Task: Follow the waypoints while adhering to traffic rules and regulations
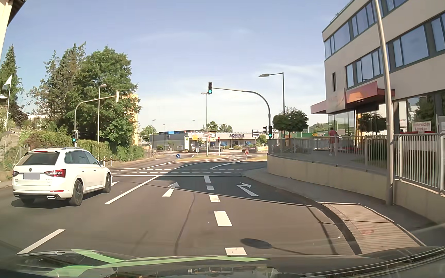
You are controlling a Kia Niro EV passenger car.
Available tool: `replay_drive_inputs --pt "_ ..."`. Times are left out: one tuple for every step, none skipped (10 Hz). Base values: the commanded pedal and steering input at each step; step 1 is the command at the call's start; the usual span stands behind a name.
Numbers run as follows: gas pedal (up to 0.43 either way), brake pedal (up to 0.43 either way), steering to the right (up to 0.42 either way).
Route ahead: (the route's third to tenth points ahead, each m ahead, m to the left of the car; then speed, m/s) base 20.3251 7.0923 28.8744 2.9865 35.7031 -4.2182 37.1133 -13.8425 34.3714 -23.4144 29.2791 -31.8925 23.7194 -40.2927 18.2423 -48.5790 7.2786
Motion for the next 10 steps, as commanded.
replay_drive_inputs --pt "0.000 0.165 0.013" --pt "0.000 0.171 -0.019" --pt "0.000 0.171 -0.043" --pt "0.000 0.165 -0.046" --pt "0.000 0.159 -0.044" --pt "0.000 0.159 -0.043" --pt "0.000 0.165 -0.045" --pt "0.000 0.165 -0.047" --pt "0.000 0.165 -0.048" --pt "0.000 0.165 -0.048"
